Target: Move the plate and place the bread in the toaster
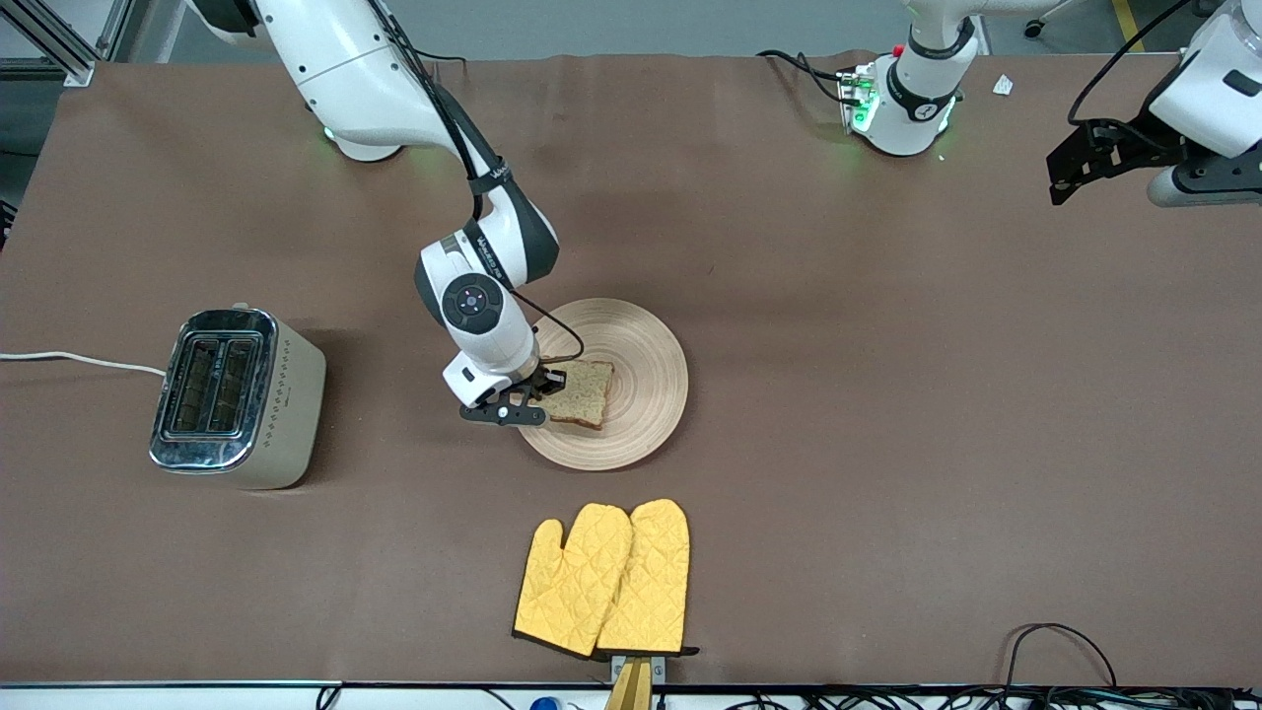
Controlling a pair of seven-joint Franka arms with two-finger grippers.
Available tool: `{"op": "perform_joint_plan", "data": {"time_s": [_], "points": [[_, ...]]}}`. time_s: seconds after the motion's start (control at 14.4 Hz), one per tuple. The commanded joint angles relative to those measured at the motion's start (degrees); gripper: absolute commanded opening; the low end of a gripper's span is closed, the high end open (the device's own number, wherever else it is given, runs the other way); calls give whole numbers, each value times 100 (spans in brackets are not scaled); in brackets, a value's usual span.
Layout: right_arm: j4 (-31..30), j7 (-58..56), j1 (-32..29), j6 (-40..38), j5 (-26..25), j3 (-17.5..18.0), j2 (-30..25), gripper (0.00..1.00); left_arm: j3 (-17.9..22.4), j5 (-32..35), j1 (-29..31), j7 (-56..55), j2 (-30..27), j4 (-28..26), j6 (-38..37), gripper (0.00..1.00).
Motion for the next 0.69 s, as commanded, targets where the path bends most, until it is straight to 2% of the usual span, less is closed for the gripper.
{"op": "perform_joint_plan", "data": {"time_s": [0.0, 0.28, 0.62], "points": [[124, 127, 100, -564, 37, -88, -170, 1, 41, 7, -24, 65, 120, 218, 44, 100], [793, 242, 56, -2568, -269, -413, -732, 1, 50, -45, -24, 65, 121, 219, 35, 100], [1645, -371, -93, -4642, -2034, -580, -918, 1, 68, -10, -7, 38, 121, 219, 27, 100]]}}
